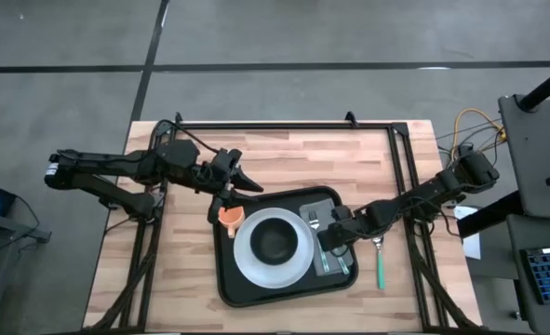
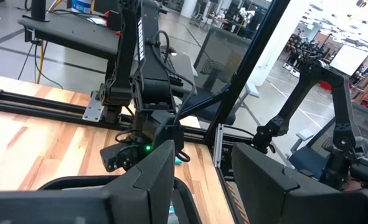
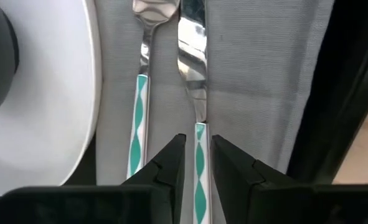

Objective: Set up tray
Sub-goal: Adjust the blue butter knife on the gray napkin

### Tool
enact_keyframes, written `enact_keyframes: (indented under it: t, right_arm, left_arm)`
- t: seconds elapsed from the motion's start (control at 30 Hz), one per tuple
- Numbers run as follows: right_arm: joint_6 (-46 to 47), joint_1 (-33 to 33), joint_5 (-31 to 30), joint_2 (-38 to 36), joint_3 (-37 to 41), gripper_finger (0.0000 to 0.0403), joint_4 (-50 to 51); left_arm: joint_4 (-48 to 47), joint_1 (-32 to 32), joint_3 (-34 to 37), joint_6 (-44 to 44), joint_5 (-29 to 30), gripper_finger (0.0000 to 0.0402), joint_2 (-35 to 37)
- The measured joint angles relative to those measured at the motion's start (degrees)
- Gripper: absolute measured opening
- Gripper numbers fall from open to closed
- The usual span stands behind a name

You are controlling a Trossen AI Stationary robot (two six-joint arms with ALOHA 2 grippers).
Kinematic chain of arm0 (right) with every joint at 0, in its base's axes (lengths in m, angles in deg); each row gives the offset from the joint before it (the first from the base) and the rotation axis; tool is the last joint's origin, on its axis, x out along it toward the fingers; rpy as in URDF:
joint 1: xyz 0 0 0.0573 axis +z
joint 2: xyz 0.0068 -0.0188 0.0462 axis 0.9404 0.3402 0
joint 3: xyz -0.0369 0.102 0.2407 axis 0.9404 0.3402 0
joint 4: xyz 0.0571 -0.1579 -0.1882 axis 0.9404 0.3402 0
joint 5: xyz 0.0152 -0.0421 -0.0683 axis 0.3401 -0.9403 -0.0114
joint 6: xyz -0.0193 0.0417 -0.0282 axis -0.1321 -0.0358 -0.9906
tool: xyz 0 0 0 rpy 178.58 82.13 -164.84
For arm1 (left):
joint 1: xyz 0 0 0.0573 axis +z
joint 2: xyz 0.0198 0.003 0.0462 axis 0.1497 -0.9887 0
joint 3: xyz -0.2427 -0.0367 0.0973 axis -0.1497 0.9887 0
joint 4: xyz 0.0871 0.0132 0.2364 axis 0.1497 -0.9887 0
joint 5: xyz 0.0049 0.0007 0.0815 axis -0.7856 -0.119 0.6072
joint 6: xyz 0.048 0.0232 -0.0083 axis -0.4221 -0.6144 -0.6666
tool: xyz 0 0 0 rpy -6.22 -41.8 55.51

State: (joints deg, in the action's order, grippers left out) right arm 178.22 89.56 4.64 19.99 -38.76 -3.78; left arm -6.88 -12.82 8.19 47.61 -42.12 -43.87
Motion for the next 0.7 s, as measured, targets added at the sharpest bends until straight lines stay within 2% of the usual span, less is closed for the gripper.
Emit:
enact_keyframes:
  t: [0.5,0.7]
  right_arm:
    - [-1.1,-0.1,1.8,5.7,-0.1,0.0067,-5.6]
    - [-1.4,-0.7,1.8,5.0,-0.2,0.0035,-3.8]
  left_arm:
    - [0.0,0.0,0.0,0.4,0.0,0.0141,0.0]
    - [-0.1,0.0,0.0,0.5,0.0,0.0141,0.0]
